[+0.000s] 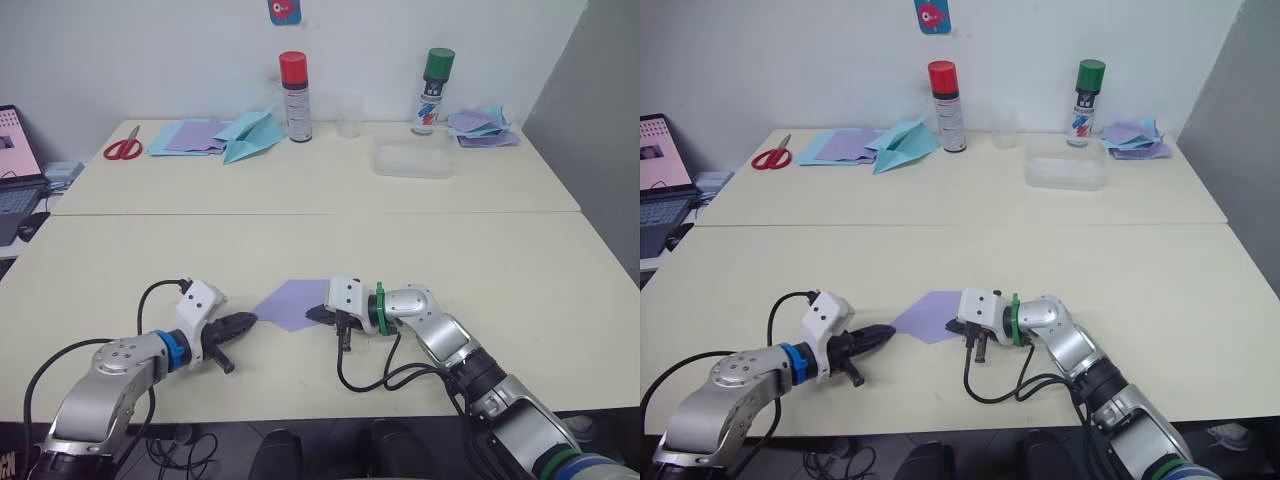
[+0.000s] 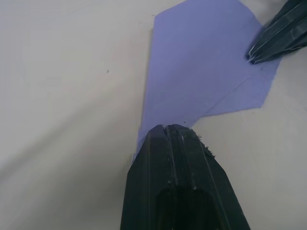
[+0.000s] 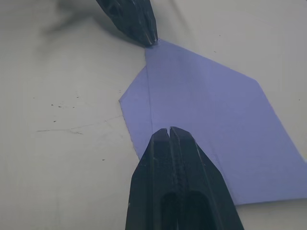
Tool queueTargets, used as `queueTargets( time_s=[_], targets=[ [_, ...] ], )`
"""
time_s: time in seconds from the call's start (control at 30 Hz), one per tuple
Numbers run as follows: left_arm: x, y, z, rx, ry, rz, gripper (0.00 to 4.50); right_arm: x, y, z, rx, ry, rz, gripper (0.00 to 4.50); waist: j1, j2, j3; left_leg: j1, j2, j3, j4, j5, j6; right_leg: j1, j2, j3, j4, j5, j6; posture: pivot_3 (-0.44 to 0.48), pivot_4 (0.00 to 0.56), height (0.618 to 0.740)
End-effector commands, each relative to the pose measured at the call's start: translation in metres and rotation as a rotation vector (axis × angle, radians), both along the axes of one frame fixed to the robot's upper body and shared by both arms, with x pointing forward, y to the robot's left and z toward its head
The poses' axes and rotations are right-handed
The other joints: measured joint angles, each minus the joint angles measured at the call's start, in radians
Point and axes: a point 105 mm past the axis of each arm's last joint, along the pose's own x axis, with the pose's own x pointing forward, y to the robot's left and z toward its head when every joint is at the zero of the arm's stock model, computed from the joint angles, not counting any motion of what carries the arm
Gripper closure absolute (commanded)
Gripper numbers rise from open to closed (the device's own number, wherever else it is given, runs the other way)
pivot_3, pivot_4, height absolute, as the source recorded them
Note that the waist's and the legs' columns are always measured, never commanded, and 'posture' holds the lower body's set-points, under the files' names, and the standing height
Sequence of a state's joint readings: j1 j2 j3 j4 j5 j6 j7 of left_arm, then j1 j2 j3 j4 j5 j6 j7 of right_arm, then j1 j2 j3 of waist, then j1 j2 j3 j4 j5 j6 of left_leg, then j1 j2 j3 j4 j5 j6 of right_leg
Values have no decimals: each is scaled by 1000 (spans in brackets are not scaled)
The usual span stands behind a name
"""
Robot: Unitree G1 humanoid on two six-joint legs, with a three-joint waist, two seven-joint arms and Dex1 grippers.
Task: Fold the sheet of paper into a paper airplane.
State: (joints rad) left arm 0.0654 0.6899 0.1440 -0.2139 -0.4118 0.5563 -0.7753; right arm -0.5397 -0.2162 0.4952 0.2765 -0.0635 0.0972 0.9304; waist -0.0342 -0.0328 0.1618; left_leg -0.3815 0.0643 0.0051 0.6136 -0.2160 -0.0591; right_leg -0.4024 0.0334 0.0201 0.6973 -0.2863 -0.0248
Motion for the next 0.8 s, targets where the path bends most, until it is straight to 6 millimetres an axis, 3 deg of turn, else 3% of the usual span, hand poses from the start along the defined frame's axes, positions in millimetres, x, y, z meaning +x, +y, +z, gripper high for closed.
queueTargets(
  time_s=[0.03,0.13,0.23,0.4,0.53,0.63,0.8],
  targets=[
    [6,9,14,-112,-1,63,4500,-2,-4,-9,-47,12,1,4485,1,0,0,0,0,0,0,0,0,0,0,0,0,0,0,0,150,740],
    [17,7,41,-186,-43,12,4500,-2,-3,-9,-48,14,6,4485,1,-2,0,-1,0,-1,0,0,0,0,0,-1,0,0,0,0,150,740],
    [24,8,53,-175,-40,-70,3743,-1,-2,-8,-48,13,12,4500,1,-2,0,-2,0,-2,0,0,0,-1,1,-2,0,0,0,0,150,740],
    [32,9,51,-35,-45,-160,2193,0,-2,-6,-47,9,12,4500,-1,-2,0,-2,0,0,0,0,0,-1,1,0,-1,0,0,0,150,740],
    [24,-4,45,10,-54,-244,2193,1,-2,-5,-44,8,5,4500,0,-2,1,-3,0,1,-1,0,0,-2,1,1,-2,0,0,0,150,740],
    [29,-3,36,30,-78,-217,2798,2,-3,-4,-44,7,0,4500,2,-2,1,-3,0,0,-1,0,0,-2,1,0,-2,0,0,0,150,740],
    [25,-12,27,12,-68,-251,4397,3,-4,-4,-48,-1,-8,4500,2,-2,1,-3,0,0,-1,0,0,-2,1,0,-1,0,0,0,150,740]
  ],
)
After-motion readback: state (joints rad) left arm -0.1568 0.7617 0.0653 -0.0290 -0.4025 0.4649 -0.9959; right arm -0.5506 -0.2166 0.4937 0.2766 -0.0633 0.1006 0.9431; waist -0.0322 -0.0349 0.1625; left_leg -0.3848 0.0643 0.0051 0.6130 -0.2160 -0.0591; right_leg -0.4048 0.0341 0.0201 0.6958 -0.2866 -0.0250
